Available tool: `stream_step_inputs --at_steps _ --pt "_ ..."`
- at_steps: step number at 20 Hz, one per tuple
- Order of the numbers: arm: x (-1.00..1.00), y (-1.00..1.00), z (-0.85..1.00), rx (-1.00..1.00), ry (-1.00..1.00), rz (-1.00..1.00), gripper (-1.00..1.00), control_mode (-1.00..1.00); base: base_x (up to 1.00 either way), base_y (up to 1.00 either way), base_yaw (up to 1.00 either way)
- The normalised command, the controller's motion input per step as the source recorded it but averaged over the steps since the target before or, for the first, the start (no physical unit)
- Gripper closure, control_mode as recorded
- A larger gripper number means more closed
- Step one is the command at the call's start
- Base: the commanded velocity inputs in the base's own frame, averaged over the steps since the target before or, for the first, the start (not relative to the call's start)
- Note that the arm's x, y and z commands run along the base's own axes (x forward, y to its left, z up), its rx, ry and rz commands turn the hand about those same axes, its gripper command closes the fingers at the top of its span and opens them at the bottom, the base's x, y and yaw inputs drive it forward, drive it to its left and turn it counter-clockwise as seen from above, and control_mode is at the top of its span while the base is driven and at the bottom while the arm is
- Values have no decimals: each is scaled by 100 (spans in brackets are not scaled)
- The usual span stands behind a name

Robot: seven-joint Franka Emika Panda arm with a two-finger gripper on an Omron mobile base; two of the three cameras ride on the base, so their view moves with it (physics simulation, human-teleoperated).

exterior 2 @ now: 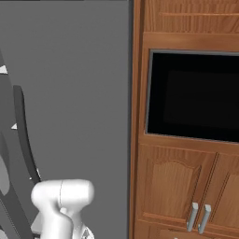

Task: Open the freezer door, pick up the ice cube tray from the freezer, and place it on the dining counter.

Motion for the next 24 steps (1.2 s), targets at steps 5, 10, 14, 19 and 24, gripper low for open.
stream_step_inputs --at_steps 5,10,14,19,24 --pt "16 -93 25 11 0 39 -100 -100 0 0 0" --pt "53 -40 2 6 3 48 -100 -100 0 0 0" --pt "89 -2 -19 1 1 50 -100 -100 0 0 0" --pt "66 13 -38 0 -1 48 -100 -100 0 0 0" --pt "6 42 -23 0 -6 38 -100 -100 0 0 0"
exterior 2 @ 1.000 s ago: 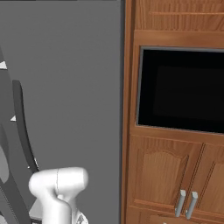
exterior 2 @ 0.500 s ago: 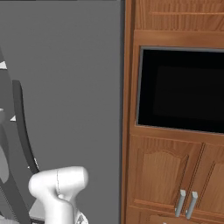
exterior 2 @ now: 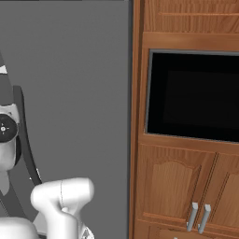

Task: Open the freezer door, pick up the ice cube tray from the freezer, and place it on the dining counter.

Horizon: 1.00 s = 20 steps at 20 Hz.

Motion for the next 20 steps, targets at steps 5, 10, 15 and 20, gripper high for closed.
stream_step_inputs --at_steps 5,10,15,20 --pt "0 30 0 0 -16 11 -100 -100 0 0 0" --pt "0 46 0 0 -15 3 -100 -100 0 0 0" --pt "0 45 0 0 -5 9 -100 -100 0 0 0" --pt "1 38 0 0 0 12 -100 -100 0 0 0"
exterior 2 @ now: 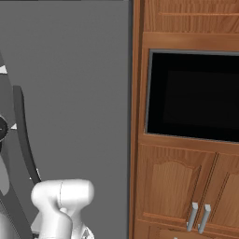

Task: Open the freezer door, pick up the ice cube tray from the freezer, and place it on the dining counter.

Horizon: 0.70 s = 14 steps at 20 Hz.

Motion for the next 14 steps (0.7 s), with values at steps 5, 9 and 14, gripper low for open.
stream_step_inputs --at_steps 5,9,14 --pt "1 37 0 0 0 16 -100 -100 0 0 0" --pt "5 44 -12 0 0 22 -100 -100 0 0 0" --pt "5 44 -17 0 0 24 -100 -100 0 0 0"
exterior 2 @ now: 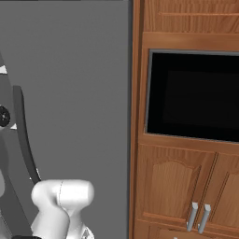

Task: Open the freezer door, pick up the ice cube tray from the freezer, and place it on the dining counter.

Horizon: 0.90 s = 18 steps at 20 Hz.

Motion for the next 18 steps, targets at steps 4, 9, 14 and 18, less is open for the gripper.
stream_step_inputs --at_steps 4,9,14,18 --pt "-9 67 -12 0 0 27 -100 -100 0 0 0" --pt "-13 81 -9 -2 0 22 -100 -100 0 0 0" --pt "-2 39 0 -1 -1 6 -100 -100 0 0 0" --pt "0 26 0 0 -1 0 -100 -100 0 0 0"
